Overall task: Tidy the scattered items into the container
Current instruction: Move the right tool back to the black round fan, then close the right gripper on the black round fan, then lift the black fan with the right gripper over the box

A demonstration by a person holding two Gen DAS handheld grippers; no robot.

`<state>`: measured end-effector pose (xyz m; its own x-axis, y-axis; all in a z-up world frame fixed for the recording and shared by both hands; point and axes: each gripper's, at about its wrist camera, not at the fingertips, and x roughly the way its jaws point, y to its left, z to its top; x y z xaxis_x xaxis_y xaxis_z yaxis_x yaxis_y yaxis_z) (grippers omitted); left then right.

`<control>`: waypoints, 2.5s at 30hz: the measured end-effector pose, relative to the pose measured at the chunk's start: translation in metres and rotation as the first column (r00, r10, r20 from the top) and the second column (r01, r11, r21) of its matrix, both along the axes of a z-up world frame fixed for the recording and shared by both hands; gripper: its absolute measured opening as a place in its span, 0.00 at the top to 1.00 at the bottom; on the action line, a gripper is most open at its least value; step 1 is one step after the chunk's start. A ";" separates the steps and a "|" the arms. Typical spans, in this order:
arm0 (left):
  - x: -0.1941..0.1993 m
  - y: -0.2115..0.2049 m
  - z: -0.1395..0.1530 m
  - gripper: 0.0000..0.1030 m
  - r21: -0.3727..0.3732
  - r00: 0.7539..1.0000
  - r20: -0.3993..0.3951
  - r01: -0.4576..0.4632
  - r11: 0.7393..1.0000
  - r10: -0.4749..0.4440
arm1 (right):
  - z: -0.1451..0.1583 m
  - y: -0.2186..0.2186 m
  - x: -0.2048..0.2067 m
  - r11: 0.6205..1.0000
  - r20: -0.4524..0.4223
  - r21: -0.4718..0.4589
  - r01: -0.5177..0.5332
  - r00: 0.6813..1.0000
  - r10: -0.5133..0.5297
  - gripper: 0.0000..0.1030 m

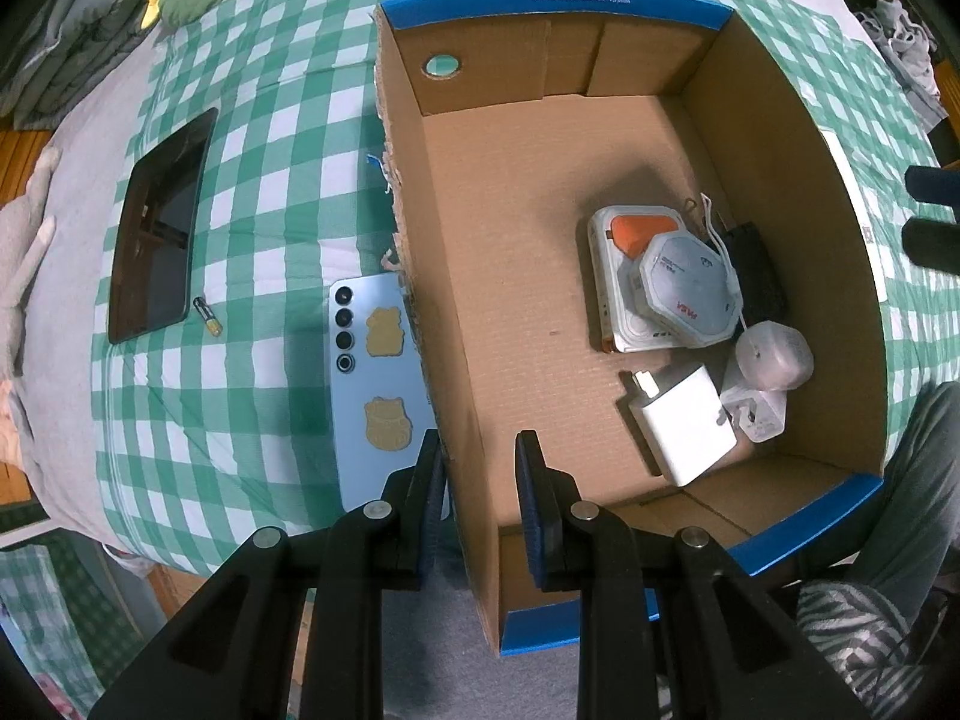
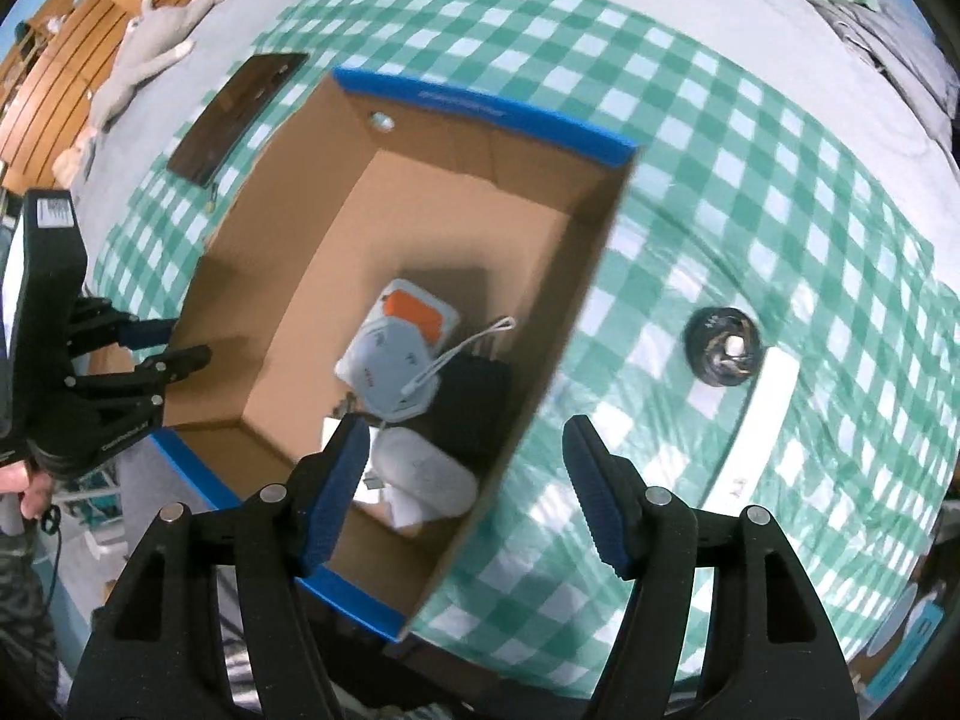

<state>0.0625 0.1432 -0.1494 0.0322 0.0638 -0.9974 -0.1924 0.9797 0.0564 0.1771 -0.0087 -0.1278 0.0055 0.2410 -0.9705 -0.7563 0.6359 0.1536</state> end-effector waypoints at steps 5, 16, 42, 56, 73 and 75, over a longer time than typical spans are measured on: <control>0.002 0.004 -0.001 0.78 -0.007 1.000 0.003 -0.013 1.000 0.013 | -0.002 -0.016 0.018 0.999 0.010 -0.012 0.035 0.999 -0.035 0.34; 0.010 0.011 -0.003 0.78 -0.025 0.999 0.001 -0.033 0.999 0.033 | -0.043 -0.055 0.074 0.984 0.004 -0.074 0.159 0.987 -0.159 0.33; 0.034 0.021 -0.007 0.78 -0.031 0.999 -0.014 -0.042 0.999 0.041 | -0.137 -0.063 0.159 0.949 -0.014 -0.190 0.252 0.966 -0.260 0.30; 0.034 0.021 -0.006 0.78 -0.026 0.999 -0.012 -0.036 0.999 0.036 | -0.138 -0.072 0.119 0.951 -0.002 -0.219 0.216 0.975 -0.222 0.42; 0.034 0.020 -0.006 0.78 -0.024 0.999 -0.011 -0.037 0.999 0.037 | -0.059 -0.074 0.034 0.983 0.011 -0.151 0.108 0.994 -0.108 0.42; 0.034 0.020 -0.005 0.78 -0.023 0.999 -0.011 -0.035 0.999 0.034 | -0.044 -0.071 0.029 0.987 0.011 -0.133 0.093 0.996 -0.093 0.42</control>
<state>0.0962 0.1635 -0.1548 0.0199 0.0418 -0.9989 -0.2257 0.9735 0.0363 0.2058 -0.0797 -0.1723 0.0264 0.1075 -0.9939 -0.6935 0.7180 0.0592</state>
